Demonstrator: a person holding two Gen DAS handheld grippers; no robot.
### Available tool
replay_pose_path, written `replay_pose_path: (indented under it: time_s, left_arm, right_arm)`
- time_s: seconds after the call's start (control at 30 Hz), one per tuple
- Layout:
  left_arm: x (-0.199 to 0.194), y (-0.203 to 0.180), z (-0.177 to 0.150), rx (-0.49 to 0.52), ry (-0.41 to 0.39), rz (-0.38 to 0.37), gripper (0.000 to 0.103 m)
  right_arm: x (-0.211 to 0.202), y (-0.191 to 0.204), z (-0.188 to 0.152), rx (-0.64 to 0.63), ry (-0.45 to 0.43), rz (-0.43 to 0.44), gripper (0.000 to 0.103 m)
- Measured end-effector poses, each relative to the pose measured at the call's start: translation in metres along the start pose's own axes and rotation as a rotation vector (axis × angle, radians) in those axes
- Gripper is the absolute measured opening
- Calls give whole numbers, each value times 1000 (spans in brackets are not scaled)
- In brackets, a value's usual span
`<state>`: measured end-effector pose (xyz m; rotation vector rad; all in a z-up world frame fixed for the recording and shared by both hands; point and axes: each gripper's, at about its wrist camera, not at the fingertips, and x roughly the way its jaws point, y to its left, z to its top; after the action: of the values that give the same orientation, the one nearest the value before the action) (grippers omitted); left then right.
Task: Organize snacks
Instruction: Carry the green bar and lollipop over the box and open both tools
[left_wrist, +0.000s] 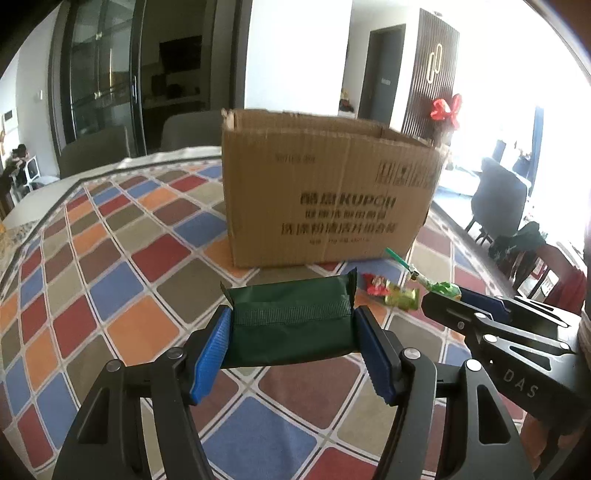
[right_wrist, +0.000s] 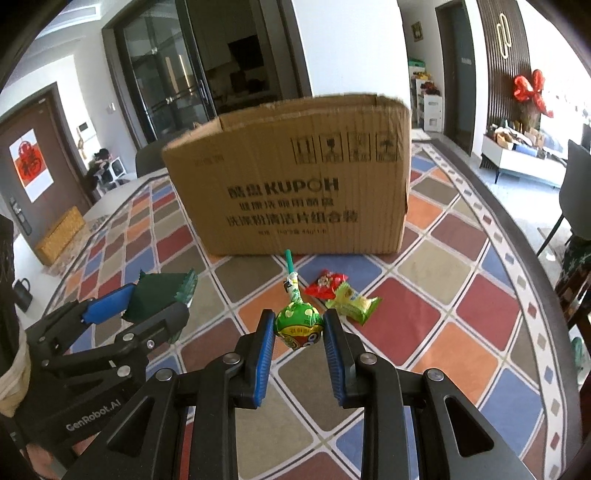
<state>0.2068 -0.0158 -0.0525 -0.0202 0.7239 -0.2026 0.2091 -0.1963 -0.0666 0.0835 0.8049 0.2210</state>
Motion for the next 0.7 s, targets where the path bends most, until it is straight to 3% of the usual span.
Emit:
replay_pose_path:
  time_s: [0.7]
  left_arm:
    - [-44,-2,70,28,-206,-9,66]
  right_arm:
    - [-54,4,54,9,-221,-30,28]
